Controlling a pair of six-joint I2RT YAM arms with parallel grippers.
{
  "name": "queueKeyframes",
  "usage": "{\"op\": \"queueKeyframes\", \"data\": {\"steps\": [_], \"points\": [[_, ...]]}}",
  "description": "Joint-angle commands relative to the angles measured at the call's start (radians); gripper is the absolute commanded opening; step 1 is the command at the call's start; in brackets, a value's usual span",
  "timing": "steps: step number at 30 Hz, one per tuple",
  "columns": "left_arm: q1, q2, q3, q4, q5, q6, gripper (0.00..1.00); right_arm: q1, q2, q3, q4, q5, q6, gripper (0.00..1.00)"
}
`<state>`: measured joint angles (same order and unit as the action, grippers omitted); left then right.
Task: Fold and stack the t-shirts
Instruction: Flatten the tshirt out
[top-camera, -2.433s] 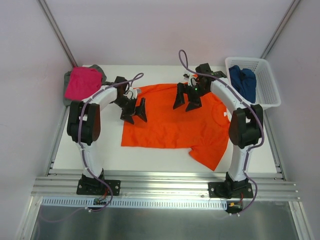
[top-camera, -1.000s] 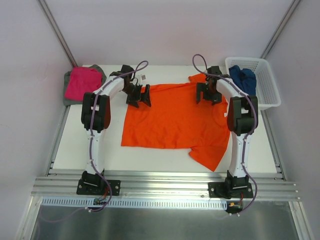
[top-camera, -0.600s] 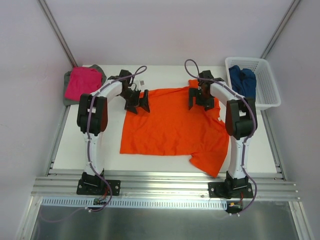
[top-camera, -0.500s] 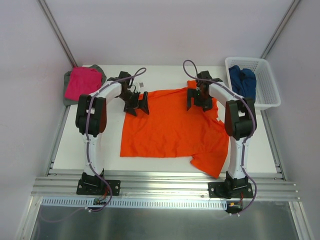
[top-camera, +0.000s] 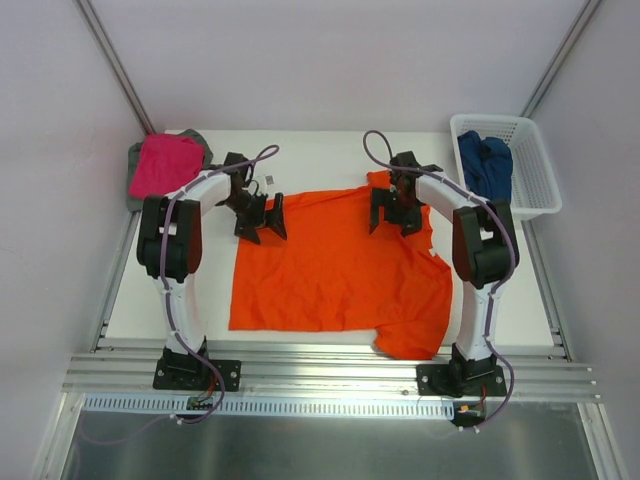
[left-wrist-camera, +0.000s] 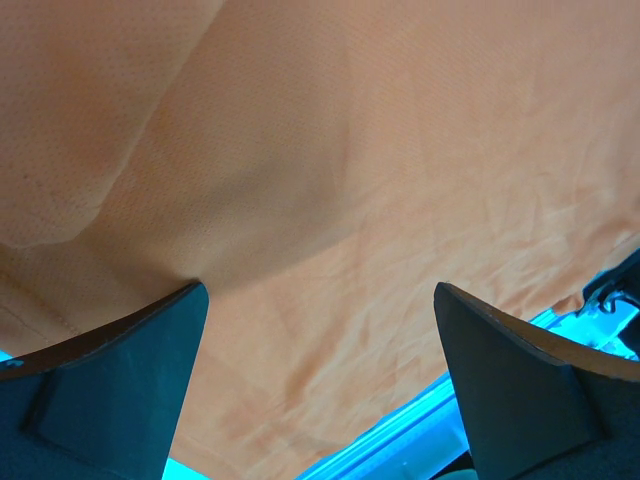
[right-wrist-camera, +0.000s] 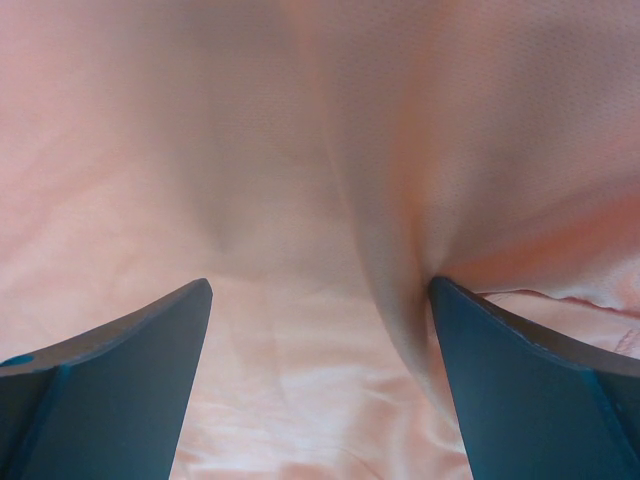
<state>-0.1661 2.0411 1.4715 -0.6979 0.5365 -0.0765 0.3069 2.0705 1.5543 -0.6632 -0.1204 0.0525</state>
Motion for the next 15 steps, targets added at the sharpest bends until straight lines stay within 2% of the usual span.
{"op": "queueKeyframes", "data": {"steps": [1,8,15], "points": [[0.03,-0.061,-0.023,-0.023,-0.049,0.014,0.99,0.011,-0.073,-0.04,-0.056,-0.012,0.038,0.96],[0.048,-0.076,-0.028,-0.025,-0.049,0.017,0.99,0.008,-0.078,-0.039,-0.073,0.011,0.014,0.96],[0.054,-0.056,-0.01,-0.025,-0.044,0.006,0.99,-0.018,0.006,0.095,-0.078,0.033,-0.029,0.96]]}}
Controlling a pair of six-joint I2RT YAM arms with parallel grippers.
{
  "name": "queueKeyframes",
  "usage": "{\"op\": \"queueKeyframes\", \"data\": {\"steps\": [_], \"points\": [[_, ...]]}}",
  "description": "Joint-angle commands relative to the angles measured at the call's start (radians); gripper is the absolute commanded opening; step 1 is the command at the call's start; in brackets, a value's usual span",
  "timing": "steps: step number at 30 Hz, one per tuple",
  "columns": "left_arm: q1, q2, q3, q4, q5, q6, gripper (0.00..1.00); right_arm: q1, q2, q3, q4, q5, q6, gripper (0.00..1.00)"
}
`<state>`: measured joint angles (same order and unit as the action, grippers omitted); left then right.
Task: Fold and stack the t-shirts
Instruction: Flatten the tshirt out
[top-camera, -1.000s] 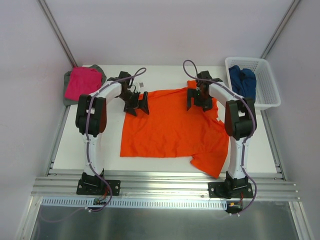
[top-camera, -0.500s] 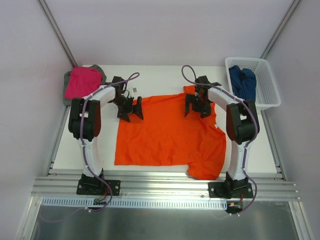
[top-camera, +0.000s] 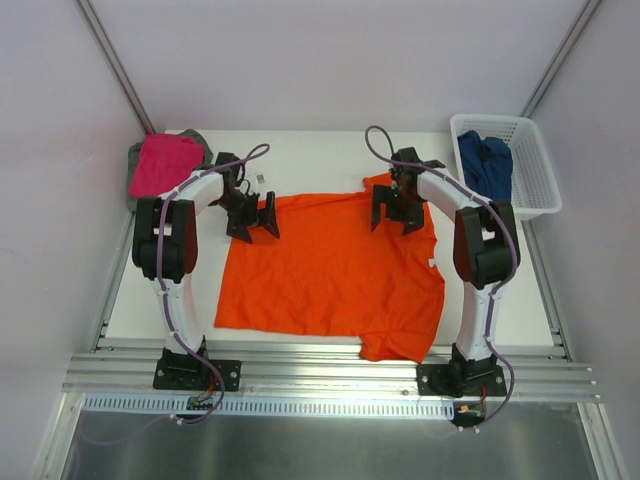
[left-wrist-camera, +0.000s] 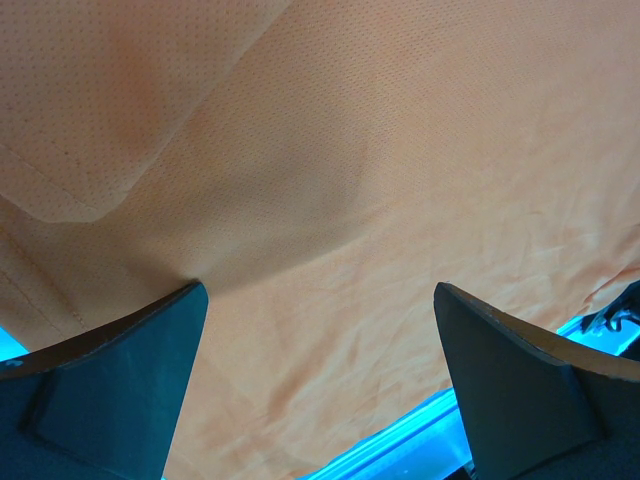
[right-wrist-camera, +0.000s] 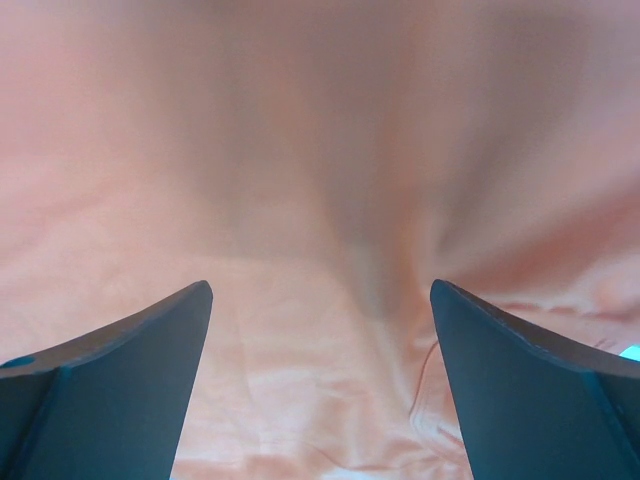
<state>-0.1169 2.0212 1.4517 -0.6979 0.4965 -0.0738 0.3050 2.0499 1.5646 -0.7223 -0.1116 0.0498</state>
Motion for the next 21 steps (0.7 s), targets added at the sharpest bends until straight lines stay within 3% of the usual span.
{"op": "queueKeyframes", "data": {"steps": [1,6,17,21], "points": [[0.005,-0.033,0.012,-0.023,-0.003,0.0,0.99,-0.02,0.036,0.101,-0.029,0.029,-0.03,0.96],[0.005,-0.013,0.035,-0.025,-0.003,0.009,0.99,-0.047,0.102,0.209,-0.06,0.023,-0.044,0.96],[0.008,0.071,0.168,-0.025,0.004,-0.015,0.99,-0.098,0.156,0.251,-0.026,0.015,-0.044,0.96],[0.005,0.091,0.199,-0.025,0.001,-0.018,0.99,-0.118,0.219,0.354,-0.019,0.032,-0.074,0.96]]}}
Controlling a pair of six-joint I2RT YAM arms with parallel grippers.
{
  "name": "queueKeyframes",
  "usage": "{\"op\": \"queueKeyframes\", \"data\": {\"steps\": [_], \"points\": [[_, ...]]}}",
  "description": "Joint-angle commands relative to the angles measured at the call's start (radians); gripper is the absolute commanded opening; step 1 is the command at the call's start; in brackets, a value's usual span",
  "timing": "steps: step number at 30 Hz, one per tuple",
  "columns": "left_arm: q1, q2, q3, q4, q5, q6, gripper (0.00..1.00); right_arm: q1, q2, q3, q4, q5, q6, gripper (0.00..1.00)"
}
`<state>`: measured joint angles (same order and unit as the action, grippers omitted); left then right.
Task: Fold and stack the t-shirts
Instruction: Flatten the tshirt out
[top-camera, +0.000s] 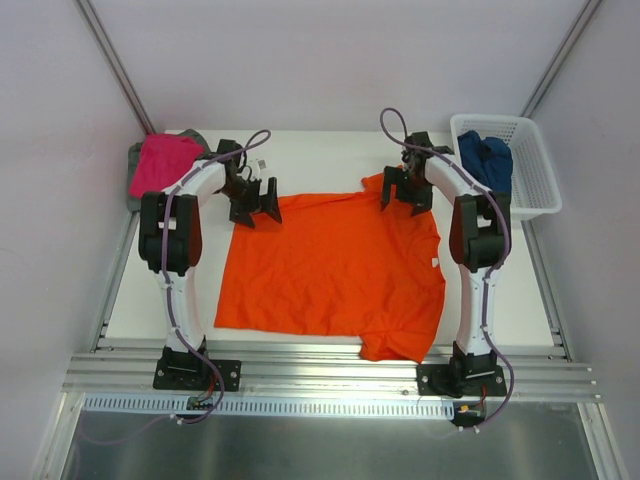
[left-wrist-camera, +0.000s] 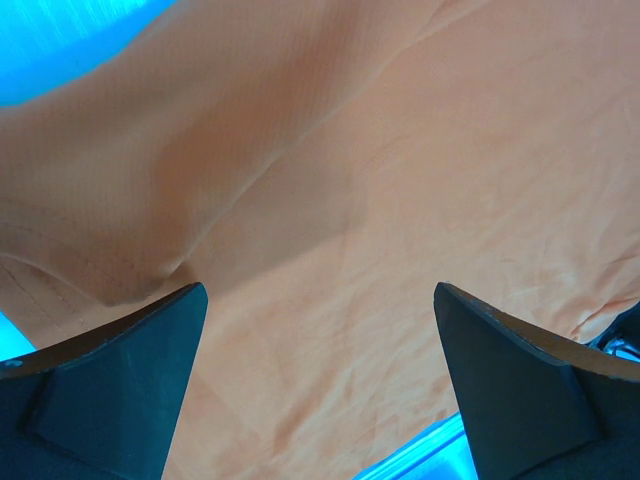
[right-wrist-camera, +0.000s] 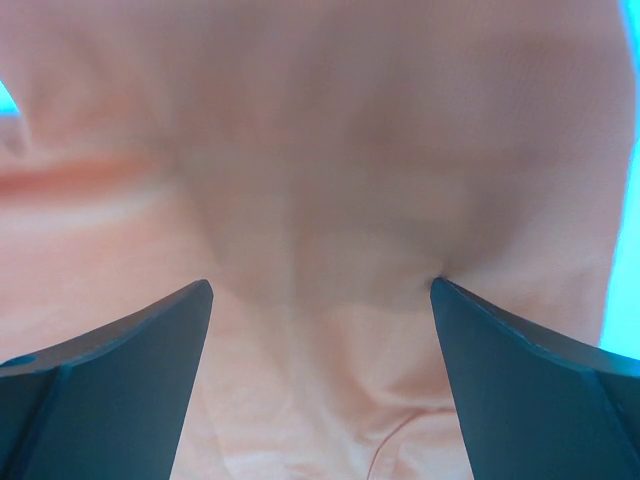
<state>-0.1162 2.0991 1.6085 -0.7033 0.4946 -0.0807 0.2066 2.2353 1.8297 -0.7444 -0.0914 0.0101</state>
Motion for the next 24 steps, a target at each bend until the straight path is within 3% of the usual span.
{"op": "queueKeyframes", "data": {"steps": [1,14,24], "points": [[0.004,0.015,0.039,-0.019,0.002,-0.01,0.99,-0.025,0.044,0.124,0.007,0.015,-0.038,0.96],[0.016,0.078,0.073,-0.019,-0.014,-0.011,0.99,-0.032,0.135,0.212,-0.003,0.005,-0.033,0.96],[0.033,0.183,0.224,-0.019,-0.031,-0.008,0.99,-0.036,0.172,0.284,0.036,0.021,-0.035,0.96]]}}
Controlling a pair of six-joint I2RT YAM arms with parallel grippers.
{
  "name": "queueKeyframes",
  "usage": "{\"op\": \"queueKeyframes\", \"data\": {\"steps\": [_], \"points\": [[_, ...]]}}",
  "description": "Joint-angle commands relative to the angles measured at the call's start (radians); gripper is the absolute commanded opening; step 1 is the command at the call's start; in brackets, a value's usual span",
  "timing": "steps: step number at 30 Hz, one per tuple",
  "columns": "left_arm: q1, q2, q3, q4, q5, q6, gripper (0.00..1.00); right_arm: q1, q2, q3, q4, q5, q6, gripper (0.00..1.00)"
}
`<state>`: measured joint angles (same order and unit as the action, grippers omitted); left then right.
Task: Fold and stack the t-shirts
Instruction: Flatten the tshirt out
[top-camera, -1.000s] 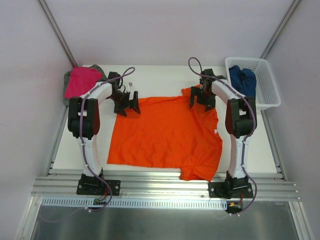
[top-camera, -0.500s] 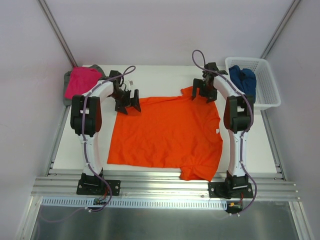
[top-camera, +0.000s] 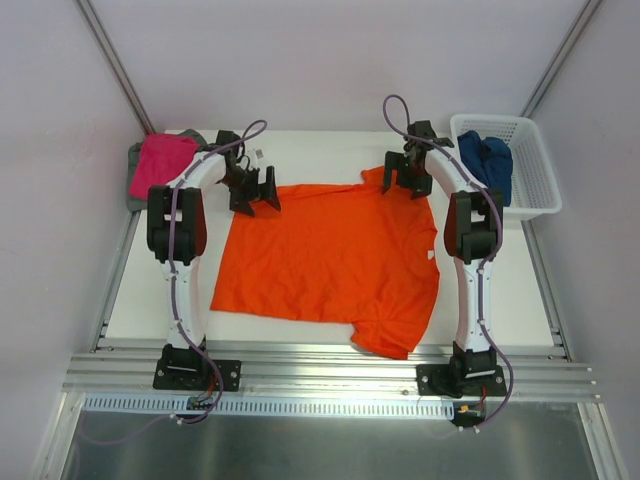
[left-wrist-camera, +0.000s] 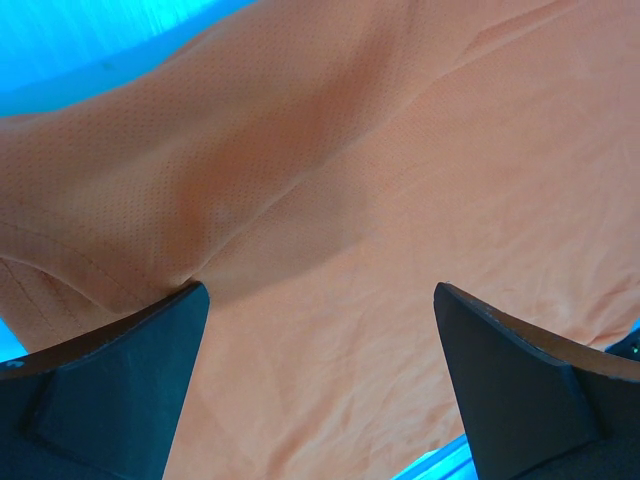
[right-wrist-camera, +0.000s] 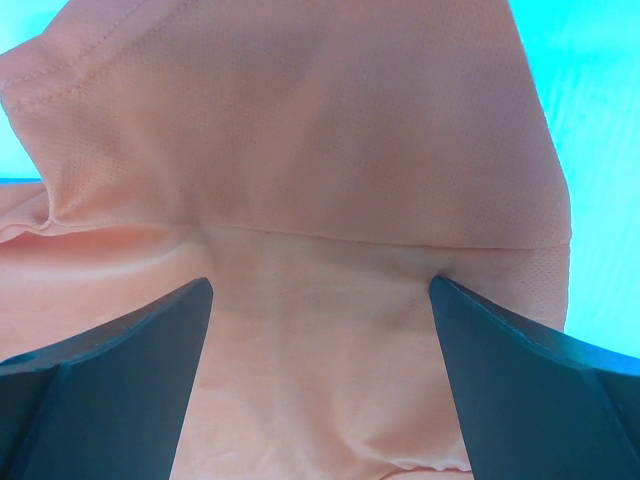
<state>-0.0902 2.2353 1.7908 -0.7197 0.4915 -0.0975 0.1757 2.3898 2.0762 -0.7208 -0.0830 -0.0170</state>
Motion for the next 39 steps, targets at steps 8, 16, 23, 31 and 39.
{"op": "queueKeyframes", "data": {"steps": [8,16,23,31,39], "points": [[0.007,0.029,0.012,-0.003,-0.019,0.01,0.99,-0.007,0.011,0.031,0.029,0.012,-0.017,0.96],[-0.002,-0.005,-0.033,-0.003,-0.011,0.012,0.99,-0.007,0.051,0.094,0.038,-0.006,-0.021,0.96],[-0.003,-0.025,-0.065,-0.003,-0.022,0.018,0.99,-0.008,0.063,0.097,0.043,-0.018,-0.021,0.96],[-0.011,-0.057,-0.054,-0.003,-0.034,0.025,0.99,-0.013,0.037,0.11,0.035,-0.026,-0.028,0.96],[-0.011,-0.195,0.034,-0.004,-0.12,0.074,0.99,-0.012,-0.147,0.087,0.011,-0.055,-0.054,0.96]]}}
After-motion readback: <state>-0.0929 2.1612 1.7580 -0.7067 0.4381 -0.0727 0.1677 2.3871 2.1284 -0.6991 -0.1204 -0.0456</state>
